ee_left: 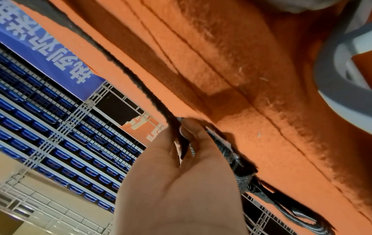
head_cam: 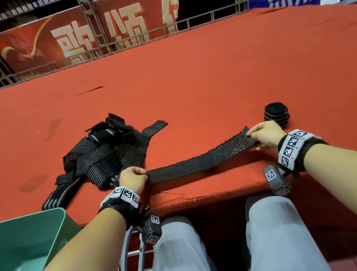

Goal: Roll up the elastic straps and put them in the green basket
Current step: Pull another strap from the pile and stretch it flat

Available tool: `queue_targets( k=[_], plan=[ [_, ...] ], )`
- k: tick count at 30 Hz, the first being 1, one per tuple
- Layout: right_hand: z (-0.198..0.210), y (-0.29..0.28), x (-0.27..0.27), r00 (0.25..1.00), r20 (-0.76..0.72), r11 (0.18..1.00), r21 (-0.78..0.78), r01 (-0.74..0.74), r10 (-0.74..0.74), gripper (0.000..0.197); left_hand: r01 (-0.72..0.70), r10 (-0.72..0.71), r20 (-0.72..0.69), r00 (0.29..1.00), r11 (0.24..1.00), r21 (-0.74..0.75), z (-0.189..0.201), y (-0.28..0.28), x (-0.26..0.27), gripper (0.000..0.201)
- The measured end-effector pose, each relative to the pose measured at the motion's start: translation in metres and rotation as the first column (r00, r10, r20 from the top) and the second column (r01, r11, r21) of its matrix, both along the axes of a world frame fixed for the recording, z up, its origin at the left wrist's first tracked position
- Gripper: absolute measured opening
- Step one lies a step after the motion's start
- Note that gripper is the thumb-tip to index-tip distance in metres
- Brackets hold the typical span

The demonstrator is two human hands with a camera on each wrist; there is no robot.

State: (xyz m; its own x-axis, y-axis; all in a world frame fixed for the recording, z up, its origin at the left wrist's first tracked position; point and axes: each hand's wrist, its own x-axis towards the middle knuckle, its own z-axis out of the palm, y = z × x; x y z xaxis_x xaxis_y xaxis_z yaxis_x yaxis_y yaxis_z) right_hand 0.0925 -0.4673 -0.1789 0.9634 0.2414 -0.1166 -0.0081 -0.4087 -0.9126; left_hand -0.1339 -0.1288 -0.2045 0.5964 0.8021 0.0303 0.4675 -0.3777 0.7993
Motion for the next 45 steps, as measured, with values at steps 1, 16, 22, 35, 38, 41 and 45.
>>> queue_targets(
  k=[1,16,22,35,38,41,45],
  plan=[
    [-0.005,-0.003,0.001,1.000,-0.006,1.000,-0.010,0.005,-0.005,0.027,0.012,-0.011,-0.029,1.000,1.000,0.017,-0.002,-0.002,0.000,0.025],
    [-0.039,-0.014,0.008,0.993,0.081,0.945,-0.320,-0.060,0.091,0.020,0.074,-0.048,-0.183,0.982,0.988,0.136,-0.017,-0.002,-0.006,0.031],
    [-0.036,-0.013,0.002,0.972,0.127,0.860,-0.498,-0.110,0.198,0.019,0.088,-0.051,-0.215,0.975,0.982,0.167,-0.021,-0.004,-0.007,0.029],
    [-0.015,0.001,-0.013,0.968,0.149,0.828,-0.554,-0.088,0.202,0.014,0.106,-0.044,-0.335,0.941,0.980,0.169,-0.014,-0.002,-0.001,0.022],
    [-0.005,0.015,-0.020,0.962,0.163,0.849,-0.517,-0.107,0.221,0.013,0.083,-0.022,-0.320,0.947,0.981,0.177,-0.010,0.001,0.001,0.017],
    [0.004,0.036,-0.027,0.951,0.168,0.860,-0.488,-0.148,0.260,0.013,0.084,-0.026,-0.311,0.950,0.981,0.175,-0.004,0.006,0.001,0.015],
    [0.015,0.074,-0.037,0.938,0.173,0.870,-0.454,-0.195,0.301,0.012,0.067,-0.015,-0.274,0.962,0.981,0.181,0.008,0.018,-0.003,0.017]
  ],
)
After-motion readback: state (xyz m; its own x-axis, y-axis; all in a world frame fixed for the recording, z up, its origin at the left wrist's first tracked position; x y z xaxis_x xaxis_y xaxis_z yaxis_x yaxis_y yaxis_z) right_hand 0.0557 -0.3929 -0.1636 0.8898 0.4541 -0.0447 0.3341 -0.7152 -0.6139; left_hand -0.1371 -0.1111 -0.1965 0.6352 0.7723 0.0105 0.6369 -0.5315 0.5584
